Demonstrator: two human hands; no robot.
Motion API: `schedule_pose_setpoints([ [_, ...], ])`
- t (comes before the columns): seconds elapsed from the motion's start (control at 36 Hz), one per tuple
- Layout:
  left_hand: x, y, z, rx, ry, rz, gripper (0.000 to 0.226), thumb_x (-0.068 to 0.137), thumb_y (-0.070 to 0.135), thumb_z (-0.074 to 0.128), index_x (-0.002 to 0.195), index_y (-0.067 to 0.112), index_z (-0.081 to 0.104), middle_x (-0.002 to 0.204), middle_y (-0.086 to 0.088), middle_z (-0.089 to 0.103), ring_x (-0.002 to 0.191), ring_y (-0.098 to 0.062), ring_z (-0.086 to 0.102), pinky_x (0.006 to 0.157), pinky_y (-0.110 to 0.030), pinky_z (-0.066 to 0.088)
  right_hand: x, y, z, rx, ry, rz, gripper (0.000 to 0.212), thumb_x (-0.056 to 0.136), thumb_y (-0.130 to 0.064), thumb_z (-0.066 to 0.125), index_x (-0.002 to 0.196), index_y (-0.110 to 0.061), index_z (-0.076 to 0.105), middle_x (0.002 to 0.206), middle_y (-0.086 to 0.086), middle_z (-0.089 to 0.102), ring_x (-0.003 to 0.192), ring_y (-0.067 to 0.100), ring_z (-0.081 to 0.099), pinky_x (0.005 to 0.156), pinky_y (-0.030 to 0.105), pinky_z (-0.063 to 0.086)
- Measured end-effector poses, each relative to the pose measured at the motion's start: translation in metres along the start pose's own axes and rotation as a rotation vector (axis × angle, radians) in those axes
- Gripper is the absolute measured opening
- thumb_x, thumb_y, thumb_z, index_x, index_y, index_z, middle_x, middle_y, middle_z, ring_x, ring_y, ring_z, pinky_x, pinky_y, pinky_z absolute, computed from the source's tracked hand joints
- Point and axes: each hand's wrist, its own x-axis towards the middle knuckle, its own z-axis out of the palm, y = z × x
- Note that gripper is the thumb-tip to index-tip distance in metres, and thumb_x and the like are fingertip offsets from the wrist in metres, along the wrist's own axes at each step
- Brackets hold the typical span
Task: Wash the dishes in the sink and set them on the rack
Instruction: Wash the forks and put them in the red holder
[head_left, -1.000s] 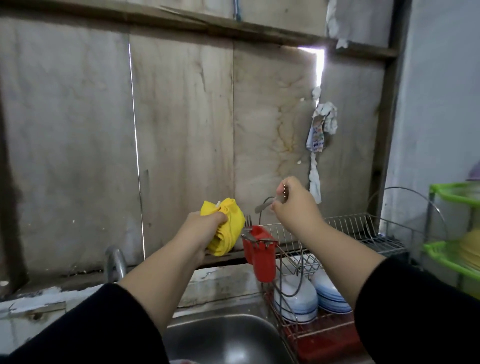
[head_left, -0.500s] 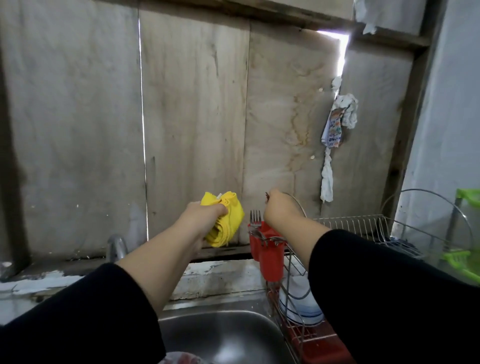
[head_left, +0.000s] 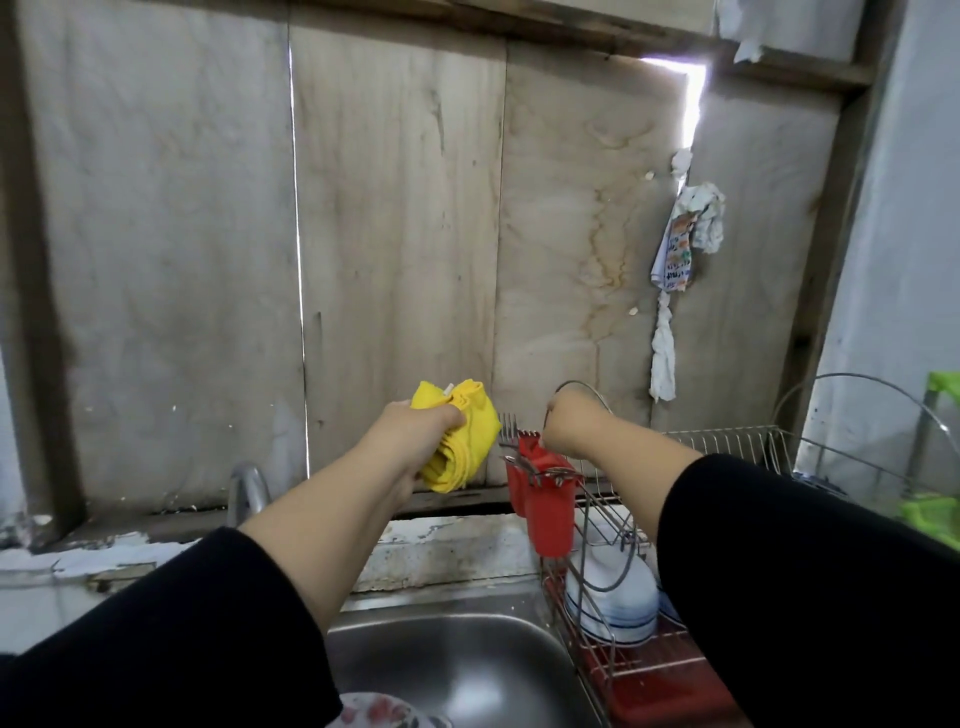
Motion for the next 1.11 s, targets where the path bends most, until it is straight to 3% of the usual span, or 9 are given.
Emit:
schedule_pose_setpoints([
  [0.19, -0.015, -0.006, -0.005, -0.004, -0.006, 0.054, 0.008, 0.09, 0.016, 0.059, 0.082, 0.014, 0.059, 0.078, -0.007, 0.061, 0.068, -0.021, 0.057, 0.064, -0.029, 0.046, -0.02, -0.002, 0.01, 0.349, 0.222, -0.087, 0.036, 0.096, -0.007, 0.044, 0.131, -0.002, 0.052, 0.126, 0.016, 0.058, 0.115, 0.029, 0.054, 0.091, 0.03, 0.041],
  [0.31, -0.029, -0.019, -0.008, -0.061, 0.031, 0.067, 0.014, 0.091, 0.02, 0.057, 0.104, 0.016, 0.052, 0.09, -0.005, 0.061, 0.074, -0.019, 0.058, 0.06, -0.028, 0.047, -0.048, -0.013, 0.019, 0.57, 0.321, -0.2, 0.038, 0.098, -0.013, 0.044, 0.136, -0.007, 0.05, 0.14, 0.01, 0.051, 0.13, 0.021, 0.045, 0.102, 0.022, 0.029],
  [0.47, -0.052, -0.048, -0.015, -0.086, 0.084, 0.105, 0.017, 0.092, 0.019, 0.056, 0.109, 0.02, 0.052, 0.086, -0.001, 0.063, 0.073, -0.014, 0.058, 0.059, -0.027, 0.043, -0.084, -0.028, 0.052, 0.791, 0.281, -0.258, 0.039, 0.094, -0.021, 0.054, 0.13, -0.005, 0.052, 0.108, 0.008, 0.06, 0.085, 0.01, 0.053, 0.075, 0.021, 0.04],
  [0.53, -0.058, -0.056, -0.016, -0.08, 0.107, 0.114, 0.017, 0.092, 0.018, 0.056, 0.108, 0.018, 0.054, 0.083, -0.001, 0.064, 0.071, -0.014, 0.058, 0.062, -0.027, 0.045, -0.09, -0.033, 0.061, 0.872, 0.268, -0.243, 0.037, 0.092, -0.02, 0.058, 0.123, -0.001, 0.054, 0.105, 0.014, 0.063, 0.08, 0.018, 0.057, 0.078, 0.029, 0.046],
  [0.64, -0.076, -0.079, -0.02, -0.016, 0.157, 0.095, 0.008, 0.092, 0.019, 0.055, 0.099, 0.022, 0.057, 0.08, 0.002, 0.064, 0.07, -0.013, 0.058, 0.066, -0.03, 0.047, -0.105, -0.042, 0.088, 1.331, 0.029, -0.084, 0.044, 0.09, -0.012, 0.062, 0.13, -0.001, 0.046, 0.106, 0.007, 0.065, 0.094, 0.018, 0.063, 0.088, 0.032, 0.052],
  [0.78, -0.1, -0.115, -0.029, 0.127, 0.194, 0.083, 0.005, 0.093, 0.018, 0.053, 0.092, 0.02, 0.057, 0.077, 0.002, 0.062, 0.065, -0.008, 0.054, 0.053, -0.016, 0.042, -0.112, -0.043, 0.13, 1.969, -0.515, 0.204, 0.012, 0.092, 0.001, 0.051, 0.099, 0.004, 0.061, 0.09, 0.013, 0.069, 0.071, 0.016, 0.069, 0.067, 0.027, 0.058],
  [0.97, -0.113, -0.166, -0.038, 0.37, 0.133, -0.094, 0.01, 0.094, 0.023, 0.051, 0.097, 0.016, 0.056, 0.089, -0.006, 0.061, 0.081, -0.021, 0.058, 0.066, -0.025, 0.046, -0.128, -0.043, 0.193, 2.136, -0.738, 0.459, 0.034, 0.095, -0.017, 0.051, 0.124, 0.001, 0.053, 0.125, 0.019, 0.059, 0.114, 0.032, 0.056, 0.098, 0.044, 0.043],
  [1.03, -0.119, -0.174, -0.038, 0.379, 0.089, -0.151, 0.006, 0.094, 0.025, 0.051, 0.096, 0.02, 0.055, 0.089, -0.005, 0.063, 0.082, -0.021, 0.06, 0.072, -0.032, 0.05, -0.133, -0.045, 0.208, 2.186, -0.812, 0.51, 0.037, 0.095, -0.022, 0.049, 0.124, 0.0, 0.055, 0.126, 0.022, 0.058, 0.115, 0.037, 0.055, 0.096, 0.051, 0.042],
  [1.11, -0.125, -0.183, -0.039, 0.408, 0.05, -0.17, 0.016, 0.096, 0.024, 0.05, 0.081, 0.02, 0.053, 0.075, 0.0, 0.057, 0.066, -0.007, 0.055, 0.056, -0.015, 0.045, -0.139, -0.048, 0.225, 2.262, -0.914, 0.526, 0.036, 0.096, -0.027, 0.044, 0.113, 0.0, 0.061, 0.111, 0.025, 0.066, 0.098, 0.038, 0.063, 0.092, 0.054, 0.04],
])
